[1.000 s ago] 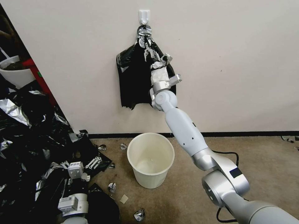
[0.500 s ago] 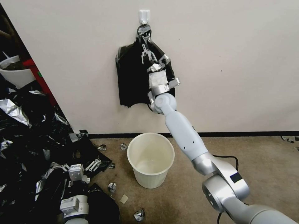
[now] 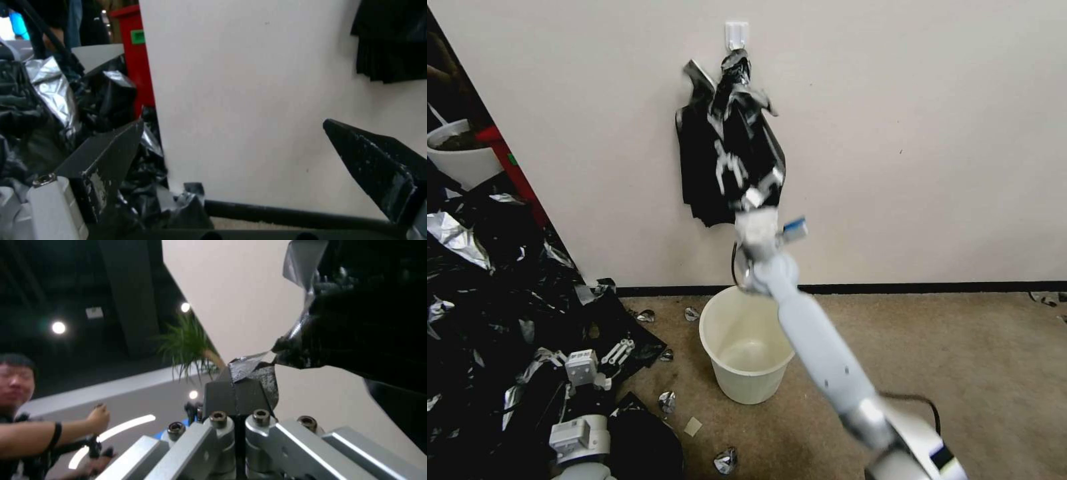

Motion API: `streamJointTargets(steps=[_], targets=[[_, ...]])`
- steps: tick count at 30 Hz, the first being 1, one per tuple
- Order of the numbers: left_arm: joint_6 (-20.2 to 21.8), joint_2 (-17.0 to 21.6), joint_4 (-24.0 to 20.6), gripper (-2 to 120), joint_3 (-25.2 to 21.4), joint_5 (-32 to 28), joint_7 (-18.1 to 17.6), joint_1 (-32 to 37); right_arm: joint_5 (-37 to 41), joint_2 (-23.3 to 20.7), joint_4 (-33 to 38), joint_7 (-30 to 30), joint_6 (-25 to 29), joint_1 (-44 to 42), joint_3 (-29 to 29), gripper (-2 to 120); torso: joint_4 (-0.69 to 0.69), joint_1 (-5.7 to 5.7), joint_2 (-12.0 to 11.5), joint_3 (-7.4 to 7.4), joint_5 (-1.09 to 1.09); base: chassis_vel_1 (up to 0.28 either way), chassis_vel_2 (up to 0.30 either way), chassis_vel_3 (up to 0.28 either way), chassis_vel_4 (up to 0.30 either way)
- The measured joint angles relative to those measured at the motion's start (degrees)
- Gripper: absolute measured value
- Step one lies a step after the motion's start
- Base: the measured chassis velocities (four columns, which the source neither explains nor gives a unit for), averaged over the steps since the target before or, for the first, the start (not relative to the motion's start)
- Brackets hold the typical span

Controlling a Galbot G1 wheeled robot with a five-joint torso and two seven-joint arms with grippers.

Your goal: Place a trash bag onto the trash bin.

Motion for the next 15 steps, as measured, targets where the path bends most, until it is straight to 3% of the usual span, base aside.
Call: streamJointTargets(steps=[7,15], targets=[[-2.0,1.8,1.6,100,0.1,-6.8,2.9,-3.4,-6.7,-2.6,2.7,-5.6,-1.4,-7.0,-0.4,0,0.00,0.00,0.0,0.00,0.00,0.000,0.000,0.000,0.000],[-5.8,5.7,2.9,100,1.4,-11.6,5.8,-8.4,-12.8,-3.1,0.1,-10.2,-1.8,-9.0,0.9,0,-0.01,0.00,0.0,0.00,0.00,0.000,0.000,0.000,0.000]])
